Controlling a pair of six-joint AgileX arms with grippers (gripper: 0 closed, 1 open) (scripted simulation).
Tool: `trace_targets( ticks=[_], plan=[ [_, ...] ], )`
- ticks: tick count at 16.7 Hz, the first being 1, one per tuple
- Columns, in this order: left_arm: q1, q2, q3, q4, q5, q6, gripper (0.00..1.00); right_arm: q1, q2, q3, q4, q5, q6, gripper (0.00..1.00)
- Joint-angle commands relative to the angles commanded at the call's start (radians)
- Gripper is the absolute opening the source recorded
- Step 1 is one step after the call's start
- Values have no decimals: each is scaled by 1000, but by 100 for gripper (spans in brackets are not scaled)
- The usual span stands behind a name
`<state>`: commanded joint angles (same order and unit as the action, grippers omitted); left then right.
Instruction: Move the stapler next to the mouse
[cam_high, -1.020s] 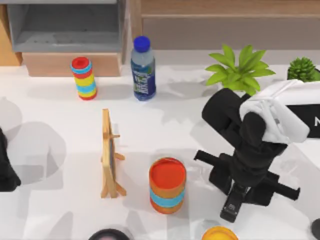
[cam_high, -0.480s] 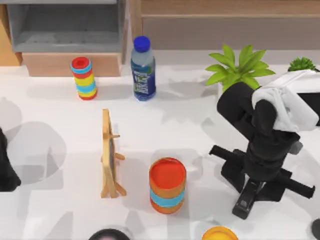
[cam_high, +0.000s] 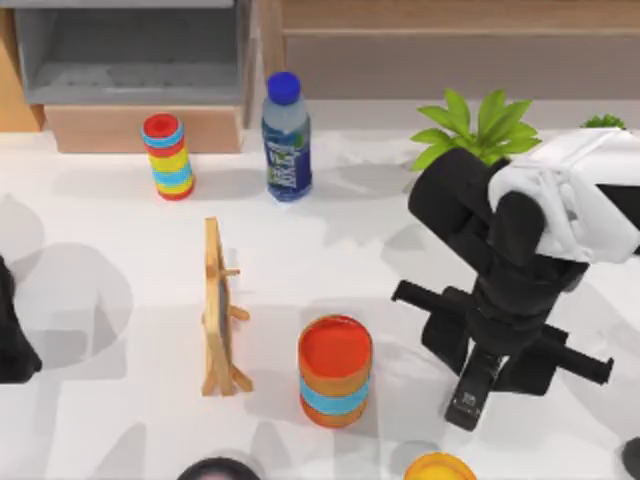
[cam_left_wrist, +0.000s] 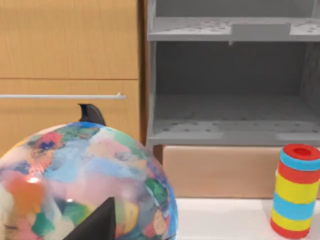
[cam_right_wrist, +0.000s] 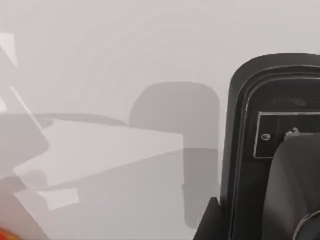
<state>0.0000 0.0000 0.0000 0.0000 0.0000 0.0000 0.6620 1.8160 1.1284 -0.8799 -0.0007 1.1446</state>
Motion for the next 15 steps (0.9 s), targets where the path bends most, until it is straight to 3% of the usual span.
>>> trace_targets(
  ticks=[4, 7, 15],
  plan=[
    [0, 0, 0, 0, 0, 0, 100, -24, 5, 6, -4, -5, -32, 0],
    [0, 0, 0, 0, 0, 0, 100, -95, 16, 28, -25, -9, -159, 0],
    [0, 0, 0, 0, 0, 0, 100, -407, 49, 112, -106, 3, -804, 0]
  ],
)
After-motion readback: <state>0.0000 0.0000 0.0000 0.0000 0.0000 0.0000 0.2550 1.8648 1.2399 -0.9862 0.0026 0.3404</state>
